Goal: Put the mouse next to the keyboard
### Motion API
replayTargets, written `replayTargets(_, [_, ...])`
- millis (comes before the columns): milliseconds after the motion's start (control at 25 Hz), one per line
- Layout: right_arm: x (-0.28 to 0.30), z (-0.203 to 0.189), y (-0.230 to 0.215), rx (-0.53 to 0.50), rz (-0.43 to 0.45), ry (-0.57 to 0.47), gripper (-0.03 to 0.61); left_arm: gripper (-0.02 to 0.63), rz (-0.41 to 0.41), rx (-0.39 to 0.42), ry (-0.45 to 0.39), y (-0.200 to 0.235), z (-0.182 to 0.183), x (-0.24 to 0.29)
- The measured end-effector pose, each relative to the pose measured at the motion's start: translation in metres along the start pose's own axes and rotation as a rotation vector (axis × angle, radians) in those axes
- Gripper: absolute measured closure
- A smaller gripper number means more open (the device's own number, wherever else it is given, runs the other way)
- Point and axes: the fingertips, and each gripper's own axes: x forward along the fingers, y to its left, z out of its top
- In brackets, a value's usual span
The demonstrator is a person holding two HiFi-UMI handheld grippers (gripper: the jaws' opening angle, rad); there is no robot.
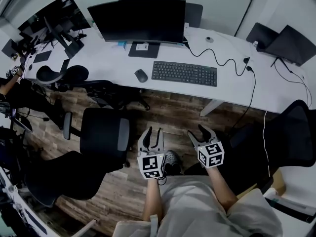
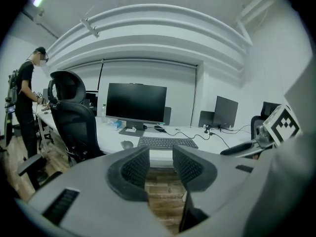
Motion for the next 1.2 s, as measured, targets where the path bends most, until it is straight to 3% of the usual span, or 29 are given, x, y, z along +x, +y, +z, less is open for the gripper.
replayTargets(120, [0.012, 0.003, 0.005, -0.056, -0.047, 0.005, 0.339, 0.460, 0.010, 0.041, -0.004, 0.018, -0.005, 0.003])
replayTargets(200, [0.019, 0.008, 0.004, -0.079, -0.064, 0.006, 0.338, 0.460, 0.006, 0.020, -0.004, 0.026, -0.007, 0.009])
replayTargets(720, [0.041, 0.034, 0.007, -0.077, -0.073, -0.014, 0.333, 0.462, -0.024, 0.015, 0.019, 0.044, 0.003, 0.028])
replayTargets(1200, [0.095, 0.068, -0.026, -0.048, -0.067, -0.019, 0.333, 0.462, -0.038, 0.028, 0.045, 0.058, 0.017, 0.094])
